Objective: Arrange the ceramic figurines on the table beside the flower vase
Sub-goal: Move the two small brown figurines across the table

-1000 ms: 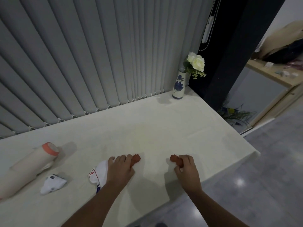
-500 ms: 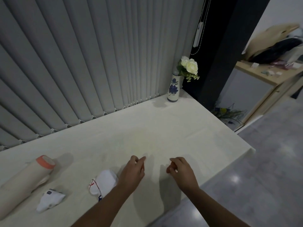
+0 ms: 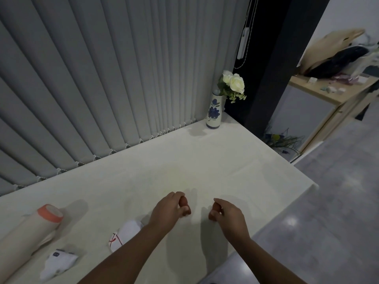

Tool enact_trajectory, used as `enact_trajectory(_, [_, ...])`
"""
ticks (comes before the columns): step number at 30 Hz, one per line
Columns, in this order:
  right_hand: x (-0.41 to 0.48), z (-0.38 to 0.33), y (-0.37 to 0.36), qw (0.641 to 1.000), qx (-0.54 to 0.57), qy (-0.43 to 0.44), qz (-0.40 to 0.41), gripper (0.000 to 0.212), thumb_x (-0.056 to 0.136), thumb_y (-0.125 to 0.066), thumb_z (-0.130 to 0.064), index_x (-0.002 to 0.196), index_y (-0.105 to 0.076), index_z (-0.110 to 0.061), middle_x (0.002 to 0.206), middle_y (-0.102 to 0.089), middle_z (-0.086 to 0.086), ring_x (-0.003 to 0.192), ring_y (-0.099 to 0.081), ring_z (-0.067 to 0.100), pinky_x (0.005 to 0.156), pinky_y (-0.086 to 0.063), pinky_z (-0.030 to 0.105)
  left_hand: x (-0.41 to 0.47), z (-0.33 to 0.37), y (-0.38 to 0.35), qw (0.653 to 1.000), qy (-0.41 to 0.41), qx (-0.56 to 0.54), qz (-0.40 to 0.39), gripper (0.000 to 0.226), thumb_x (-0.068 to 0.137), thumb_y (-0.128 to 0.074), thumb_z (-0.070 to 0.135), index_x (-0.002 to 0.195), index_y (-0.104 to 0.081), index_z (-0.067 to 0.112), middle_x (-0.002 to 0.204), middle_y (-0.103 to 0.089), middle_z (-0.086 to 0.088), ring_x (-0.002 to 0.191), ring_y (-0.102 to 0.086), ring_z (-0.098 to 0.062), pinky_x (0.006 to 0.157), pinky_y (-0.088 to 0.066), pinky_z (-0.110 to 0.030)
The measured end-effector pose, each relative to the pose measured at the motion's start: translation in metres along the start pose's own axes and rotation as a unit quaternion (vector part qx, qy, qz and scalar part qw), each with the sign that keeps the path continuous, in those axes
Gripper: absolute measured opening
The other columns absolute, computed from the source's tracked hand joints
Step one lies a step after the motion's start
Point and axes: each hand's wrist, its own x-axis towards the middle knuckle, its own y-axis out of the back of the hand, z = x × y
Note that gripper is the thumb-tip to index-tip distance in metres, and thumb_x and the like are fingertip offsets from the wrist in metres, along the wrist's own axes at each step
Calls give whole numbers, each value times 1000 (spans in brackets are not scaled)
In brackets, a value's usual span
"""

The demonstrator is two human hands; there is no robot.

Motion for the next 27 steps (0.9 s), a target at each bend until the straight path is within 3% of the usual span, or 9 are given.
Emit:
enact_trajectory(2, [4,0,7,1000,24,-10,2,16,85,-58,-14,78,-54,-28,74,-69,-8,74,-61,6,76,-46,21,5,8,3,1000,-5,-7,7,33,86,-63,23,118,-55,22,106,-62,5,97,-56,-13,79,-40,-23])
enact_trajectory(5, [21,1,21,998,53,-26,16,26,85,-63,-13,105,-53,-28,80,-71,-12,78,-65,6,79,-52,27,17,20,7,1000,-13,-20,9,27,85,-63,22,111,-57,24,104,-62,5,93,-56,-11,82,-45,-27])
enact_trajectory(10, [60,1,40,998,50,-5,22,25,84,-63,-10,98,-50,-27,80,-71,-10,78,-65,11,76,-51,26,49,42,4,999,-23,-32,-1,20,79,-60,24,99,-56,26,95,-65,8,89,-58,-11,85,-50,-38])
enact_trajectory(17, [104,20,58,1000,-4,-23,-12,21,85,-60,-12,96,-50,-27,83,-68,-9,80,-60,7,64,-44,18,93,73,-16,999,2,-50,-5,23,82,-59,7,102,-56,18,99,-61,-1,84,-66,-17,82,-55,-41])
enact_trajectory(22, [118,36,58,999,-32,-16,-30,20,85,-62,-11,94,-52,-26,85,-67,-7,81,-59,11,65,-43,19,108,88,-37,999,10,-41,4,27,83,-60,8,109,-57,14,108,-61,-4,98,-60,-23,87,-49,-38])
enact_trajectory(27, [118,41,58,998,-49,18,-43,18,85,-61,-15,94,-50,-27,87,-65,-5,83,-57,14,68,-46,24,113,90,-48,999,20,-35,-9,29,84,-59,11,113,-56,18,109,-60,-2,100,-59,-21,89,-49,-38])
